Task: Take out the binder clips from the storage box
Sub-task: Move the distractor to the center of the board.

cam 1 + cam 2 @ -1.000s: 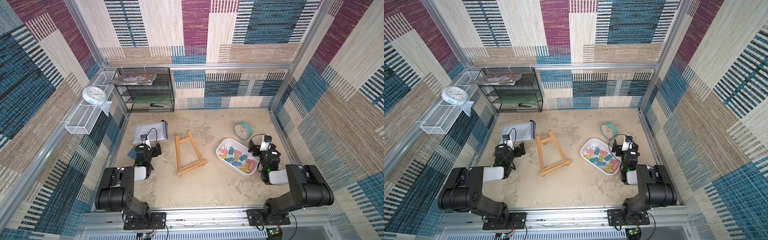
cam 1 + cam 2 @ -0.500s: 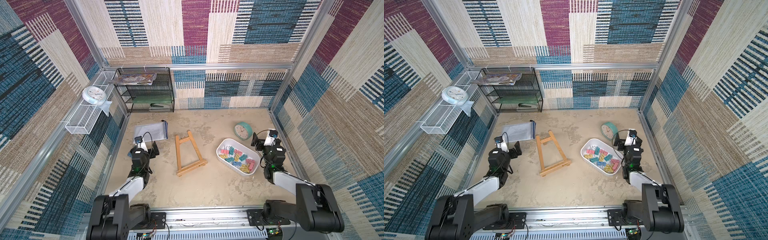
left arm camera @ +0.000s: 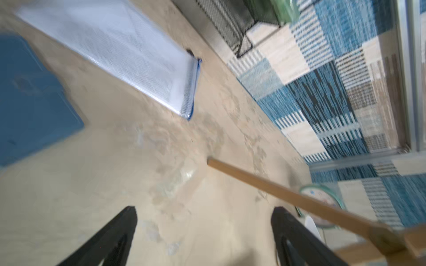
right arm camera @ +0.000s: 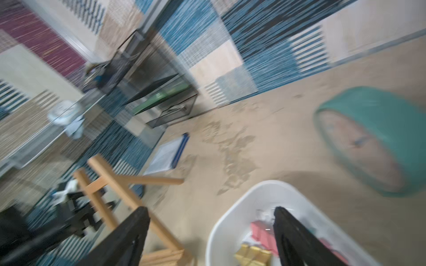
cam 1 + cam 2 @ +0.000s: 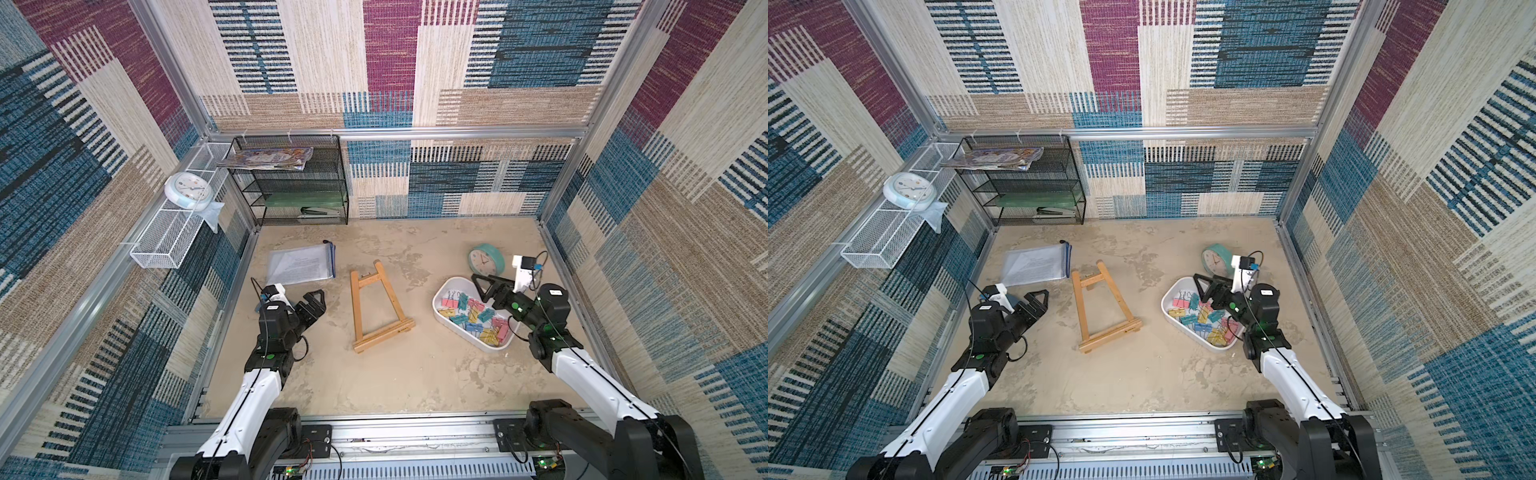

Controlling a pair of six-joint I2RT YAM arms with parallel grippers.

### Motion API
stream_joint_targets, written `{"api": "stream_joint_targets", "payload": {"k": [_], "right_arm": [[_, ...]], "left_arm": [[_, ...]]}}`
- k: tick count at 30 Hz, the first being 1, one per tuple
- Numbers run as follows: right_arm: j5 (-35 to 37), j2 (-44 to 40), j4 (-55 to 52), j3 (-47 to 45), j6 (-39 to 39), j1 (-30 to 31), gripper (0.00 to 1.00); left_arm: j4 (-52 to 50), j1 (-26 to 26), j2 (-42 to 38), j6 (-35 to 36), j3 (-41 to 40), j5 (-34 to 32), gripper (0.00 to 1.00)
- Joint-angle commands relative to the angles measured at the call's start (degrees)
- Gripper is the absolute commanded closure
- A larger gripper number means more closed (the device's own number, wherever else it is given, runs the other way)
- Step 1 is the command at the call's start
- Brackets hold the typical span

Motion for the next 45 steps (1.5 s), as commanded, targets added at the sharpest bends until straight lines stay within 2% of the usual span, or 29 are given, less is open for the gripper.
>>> {"api": "stream_joint_targets", "payload": {"k": [1, 2, 6, 10, 16, 18, 25, 30, 33, 37, 40, 45], "right_arm": [[-4.50, 1.43, -7.98, 1.38, -3.60, 9.30, 0.12], [-3.72, 2.31, -7.64, 1.12, -3.82, 12.71, 0.12], [-0.91, 8.15, -6.72, 1.86, -4.54, 23.96, 0.12], [-0.17, 18.63, -7.85, 7.58, -5.61, 30.58, 0.13], [3.79, 29.42, -9.77, 14.74, -5.77, 36.49, 0.14], [5.34, 31.91, -9.09, 15.99, -5.32, 37.21, 0.14], [3.82, 41.43, -9.47, 22.25, -6.74, 37.95, 0.16], [7.84, 44.09, -9.76, 25.27, -7.11, 38.01, 0.15], [10.47, 46.69, -11.25, 28.92, -8.31, 37.83, 0.13], [12.32, 49.85, -11.83, 33.35, -8.07, 35.89, 0.12], [10.78, 52.36, -12.27, 37.10, -8.13, 33.60, 0.12], [8.65, 56.85, -17.96, 44.85, -10.48, 30.14, 0.12]], "left_arm": [[-2.00, -1.81, -1.15, -4.56, -3.15, 10.79, 0.05], [-2.70, -2.84, -2.39, -4.54, -4.63, 10.39, 0.00], [-8.39, -7.41, -7.79, -3.57, -7.62, 7.44, 0.01], [-13.07, -12.04, -11.04, -1.18, -7.93, 3.97, 0.01], [-17.36, -16.52, -7.31, 3.64, -5.46, 4.67, 0.01], [-17.36, -17.78, -6.00, 4.16, -5.05, 4.53, 0.01], [-17.27, -20.15, -0.24, 7.22, -2.08, 4.40, 0.01], [-16.91, -20.86, 2.64, 7.54, -0.87, 2.05, 0.01], [-12.30, -20.86, 4.80, 6.23, -1.24, 0.21, 0.01], [-8.38, -20.86, 12.02, 4.81, 3.22, 0.93, 0.01], [-4.87, -20.86, 19.02, 3.93, 7.47, 0.51, 0.01], [-1.43, -20.84, 34.88, 5.12, 18.15, 2.59, 0.01]]}}
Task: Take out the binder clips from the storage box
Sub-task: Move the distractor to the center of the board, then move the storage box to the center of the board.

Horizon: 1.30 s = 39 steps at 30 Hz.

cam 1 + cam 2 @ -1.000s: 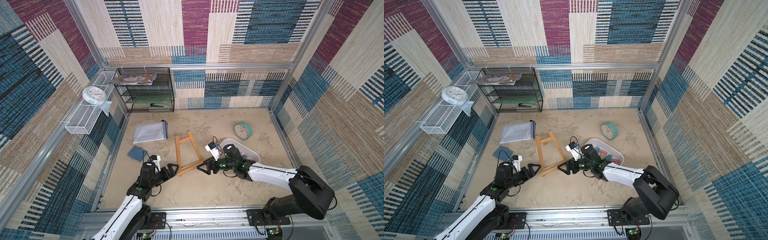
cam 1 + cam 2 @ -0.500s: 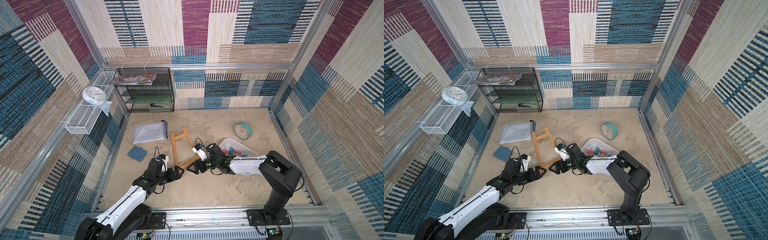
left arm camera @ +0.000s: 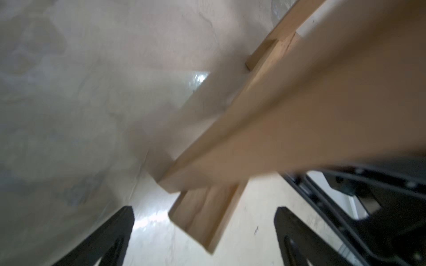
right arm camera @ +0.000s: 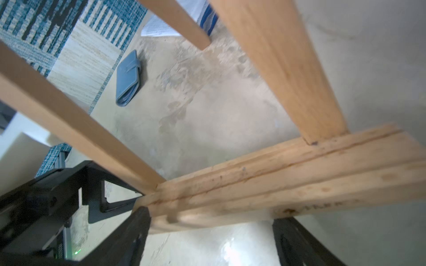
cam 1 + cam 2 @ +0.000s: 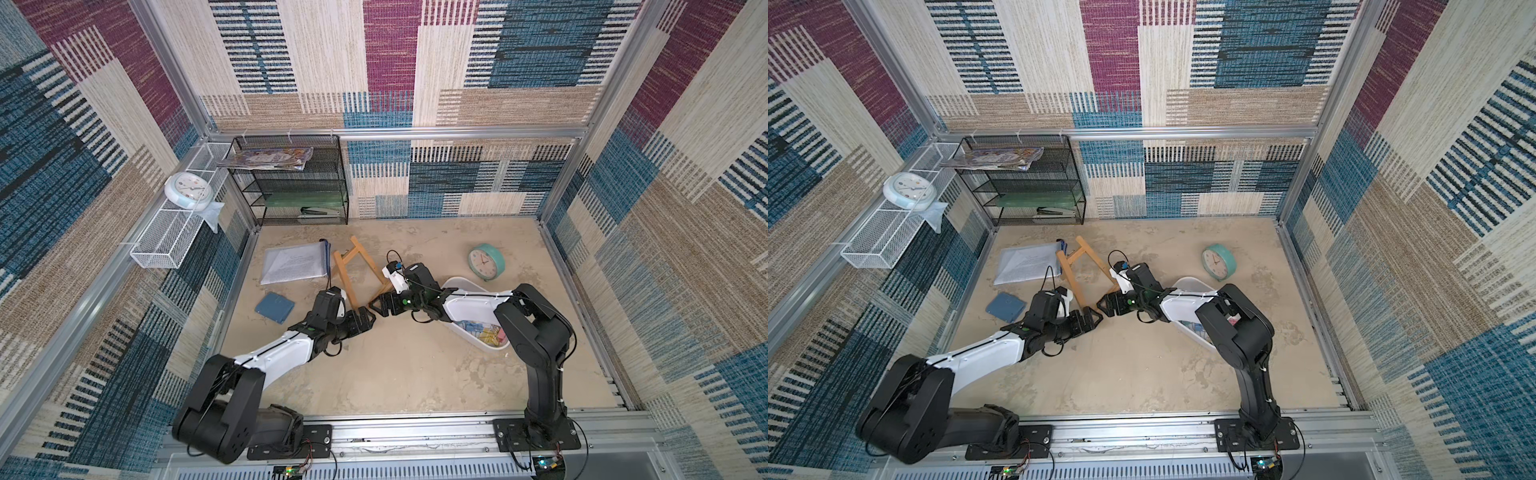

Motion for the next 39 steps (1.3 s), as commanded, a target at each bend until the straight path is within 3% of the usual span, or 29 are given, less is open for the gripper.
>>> {"api": "stream_joint_targets", "payload": {"k": [1, 6, 11, 18, 24, 31, 34, 39], "right_arm": [[-1.58, 1.21, -3.88, 3.43, -2.15, -1.82, 0.12], [0.26, -2.91, -6.97, 3.42, -3.03, -5.77, 0.12], [8.56, -11.25, -11.79, -0.84, -4.40, -9.89, 0.10], [27.79, -33.84, -15.60, -17.73, 2.49, -16.97, 0.04], [32.05, -52.44, -23.05, -31.53, 10.67, -28.70, 0.03], [31.37, -62.90, -25.93, -41.65, 19.05, -35.79, 0.23], [33.89, -63.62, -26.95, -43.81, 20.37, -36.39, 0.31], [31.19, -61.03, -24.12, -44.74, 18.23, -38.07, 0.49]], "left_arm": [[4.05, 0.04, 8.27, 0.90, 6.39, 1.96, 0.01], [3.84, 0.08, 17.96, 1.86, 16.00, 3.06, 0.01], [3.40, 0.22, 22.66, 2.15, 21.34, 3.36, 0.01], [-0.44, 0.22, 29.52, 3.87, 30.14, 4.71, 0.01], [0.93, 0.13, 25.26, 2.38, 25.24, 3.58, 0.01], [1.91, -0.62, 17.73, 2.47, 17.47, 3.23, 0.01], [2.33, -1.73, 14.72, 2.52, 14.74, 2.50, 0.01], [2.43, -4.64, 9.04, 3.46, 10.76, -0.22, 0.01]]}}
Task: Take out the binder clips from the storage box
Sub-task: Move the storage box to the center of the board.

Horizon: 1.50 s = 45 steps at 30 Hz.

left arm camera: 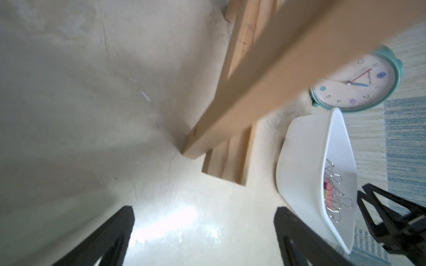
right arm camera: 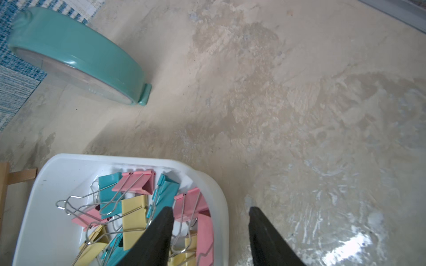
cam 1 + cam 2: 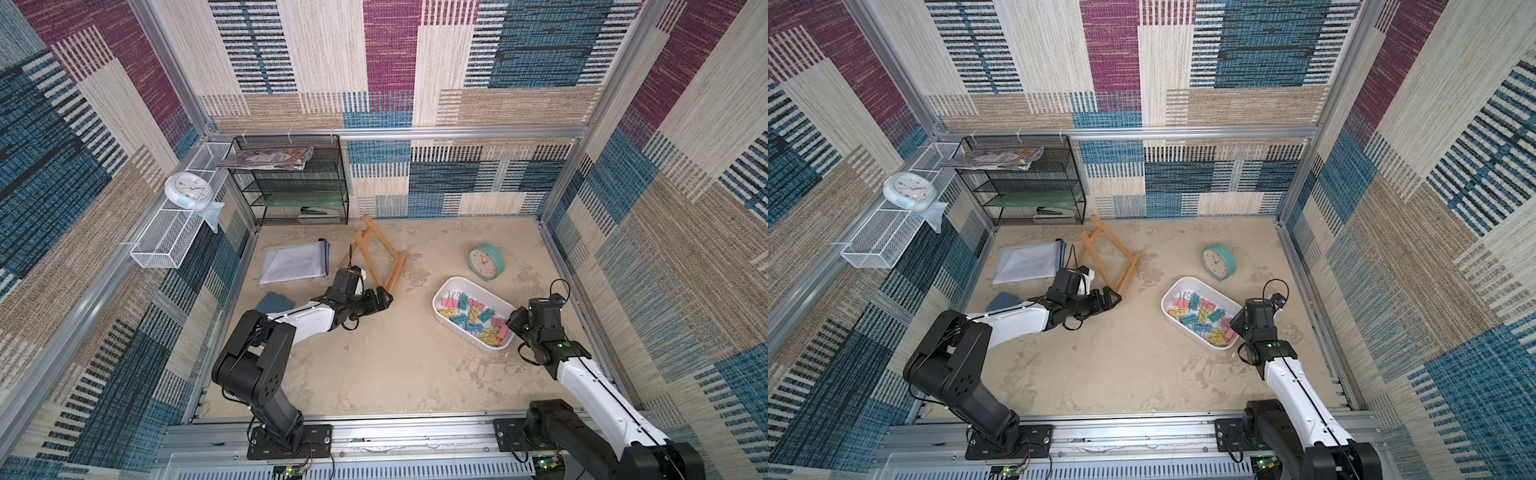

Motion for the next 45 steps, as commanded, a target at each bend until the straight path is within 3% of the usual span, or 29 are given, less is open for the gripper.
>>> {"api": "stream_joint_targets", "payload": {"k": [1, 4, 7, 13, 17, 21, 26, 38, 45], "right_arm": [[-2.08, 2.27, 1.81, 0.39, -0.55, -0.91, 0.56], [-3.08, 4.66, 2.61, 0.92, -1.45, -1.60, 0.74], [-2.18, 4.93, 3.07, 1.06, -2.44, -1.73, 0.85], [-0.89, 6.51, 2.84, 2.15, -5.69, -1.75, 0.97], [-2.81, 8.05, 3.93, 2.78, -9.51, -1.76, 1.00], [-14.68, 10.40, 7.44, 3.87, -16.73, -1.45, 1.00], [-21.72, 14.35, 10.37, 4.14, -18.60, 0.04, 1.00], [-22.85, 18.39, 16.33, 5.58, -22.74, 12.50, 1.00], [-22.94, 24.04, 19.60, 8.44, -23.46, 19.63, 1.00]], "left_arm": [[0.73, -1.77, -3.26, 1.38, -1.79, -2.94, 0.01], [0.85, -4.17, -6.18, 1.94, -3.18, -4.67, 0.01], [0.86, -6.26, -8.52, 2.49, -4.13, -5.97, 0.01], [0.95, -8.59, -10.78, 3.41, -4.48, -6.50, 0.01], [0.95, -9.08, -11.25, 3.57, -4.36, -6.44, 0.01], [0.95, -9.23, -11.59, 3.57, -4.75, -6.90, 0.01], [-1.38, -9.25, -14.90, 4.76, -6.08, -11.68, 0.01], [-8.65, -9.16, -31.62, 8.65, -11.72, -30.37, 0.01], [-9.55, -9.05, -41.45, 5.51, -18.12, -40.14, 0.01]]}}
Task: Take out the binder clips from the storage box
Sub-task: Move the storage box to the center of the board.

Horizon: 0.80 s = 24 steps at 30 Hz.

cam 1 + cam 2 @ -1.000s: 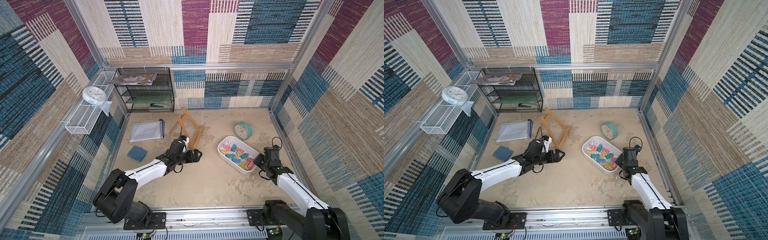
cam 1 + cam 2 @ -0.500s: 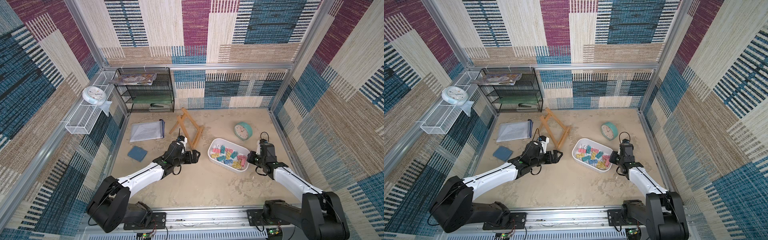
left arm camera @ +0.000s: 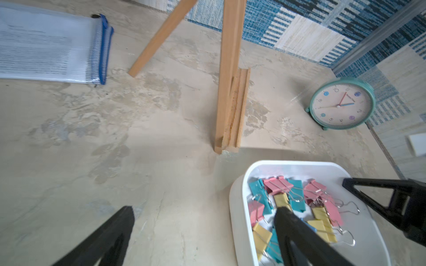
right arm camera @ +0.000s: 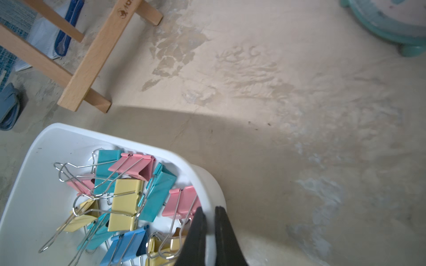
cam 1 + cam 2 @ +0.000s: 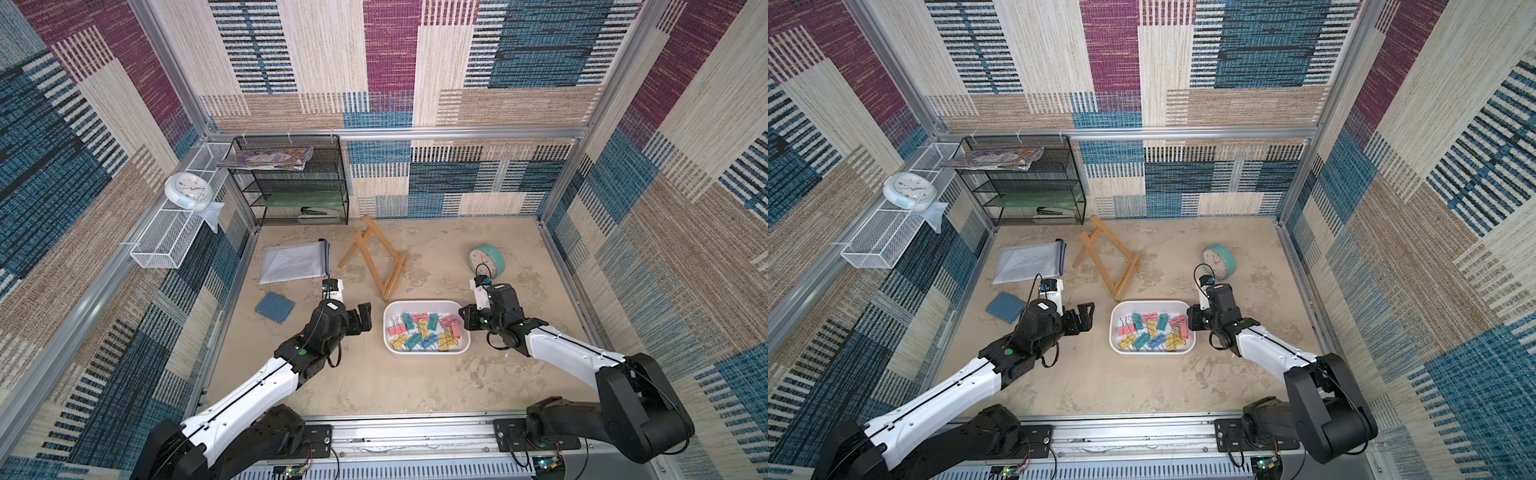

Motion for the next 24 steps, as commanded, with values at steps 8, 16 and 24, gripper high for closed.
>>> {"api": "stream_joint_targets", "payload": {"k": [8, 16, 24], "right_arm": [[-0.05, 9.15, 4.69, 6.41, 0.87, 7.65, 0.98], [0.18, 16.71, 3.26, 14.21, 1.86, 12.47, 0.89], [3.77, 17.11, -3.60, 18.61, 7.38, 12.95, 0.89]], "left_arm": [[-2.71, 0.15, -6.64, -1.34, -4.74, -0.04, 0.01], [-6.38, 0.15, -6.62, -4.31, -5.24, 1.19, 0.01], [-11.37, 0.24, -2.70, -10.51, -2.94, 7.52, 0.01]]}}
